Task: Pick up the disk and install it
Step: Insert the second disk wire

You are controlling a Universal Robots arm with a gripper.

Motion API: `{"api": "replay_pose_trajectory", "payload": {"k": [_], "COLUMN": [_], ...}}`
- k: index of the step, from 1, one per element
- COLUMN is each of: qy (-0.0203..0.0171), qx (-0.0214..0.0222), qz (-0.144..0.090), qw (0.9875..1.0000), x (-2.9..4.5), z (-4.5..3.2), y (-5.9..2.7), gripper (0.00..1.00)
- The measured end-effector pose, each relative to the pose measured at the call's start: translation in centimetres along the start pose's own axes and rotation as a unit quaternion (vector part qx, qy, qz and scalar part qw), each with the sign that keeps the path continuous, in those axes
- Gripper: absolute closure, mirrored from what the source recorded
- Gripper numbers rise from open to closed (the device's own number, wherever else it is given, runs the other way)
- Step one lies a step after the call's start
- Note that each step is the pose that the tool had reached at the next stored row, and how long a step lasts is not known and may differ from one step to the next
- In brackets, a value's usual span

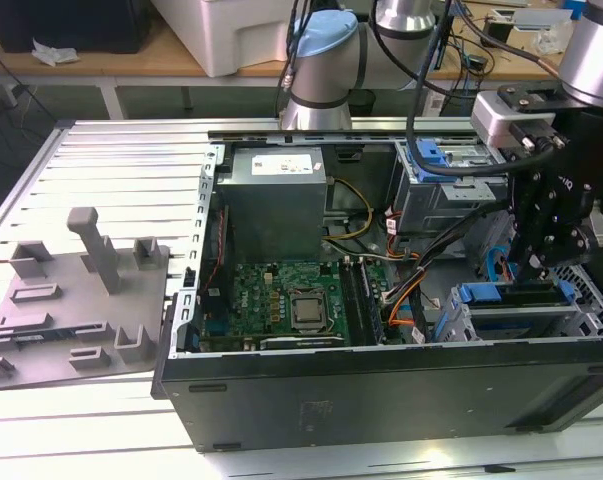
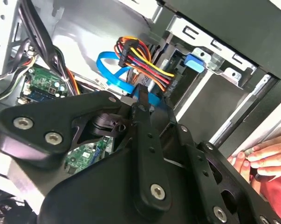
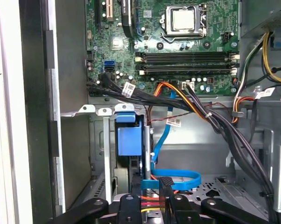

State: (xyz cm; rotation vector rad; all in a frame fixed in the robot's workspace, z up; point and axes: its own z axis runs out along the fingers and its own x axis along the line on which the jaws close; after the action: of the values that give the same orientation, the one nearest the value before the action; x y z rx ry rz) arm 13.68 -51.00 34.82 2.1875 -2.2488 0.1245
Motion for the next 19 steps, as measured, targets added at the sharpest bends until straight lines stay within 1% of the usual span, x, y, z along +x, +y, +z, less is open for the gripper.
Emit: {"api": "replay_pose_trajectory", "payload": {"k": [3, 4, 7, 8, 10, 12, 13, 15, 16, 17, 19], "qy": [-0.0002, -0.0002, -0.0001, -0.0001, -0.0002, 0.0003, 0.0008, 0.0033, 0.0041, 0.0051, 0.0053], "qx": [0.0042, 0.005, 0.0077, 0.01, 0.0127, 0.0154, 0.0168, 0.0193, 0.0203, 0.021, 0.0211], "qz": [0.0, 0.001, 0.001, 0.001, 0.001, 0.001, 0.001, 0.001, 0.001, 0.001, 0.001], "qw": [1.0, 1.0, 1.0, 0.9999, 0.9999, 0.9999, 0.9999, 0.9998, 0.9998, 0.9998, 0.9998], "x": [-0.3, -0.38, -0.92, -1.61, -2.1, -2.4, -2.43, -2.5, -2.54, -2.57, -2.57], "z": [-0.07, -0.08, -0.16, -0.36, -1.62, -1.82, -1.85, -1.92, -1.94, -1.96, -1.96], "y": [0.54, 0.65, 1.11, 1.7, 2.7, 3.55, 3.96, 5.11, 5.55, 5.82, 5.82], "gripper": [0.7, 0.7, 0.7, 0.7, 0.7, 0.7, 0.71, 0.85, 0.89, 0.89, 0.89]}}
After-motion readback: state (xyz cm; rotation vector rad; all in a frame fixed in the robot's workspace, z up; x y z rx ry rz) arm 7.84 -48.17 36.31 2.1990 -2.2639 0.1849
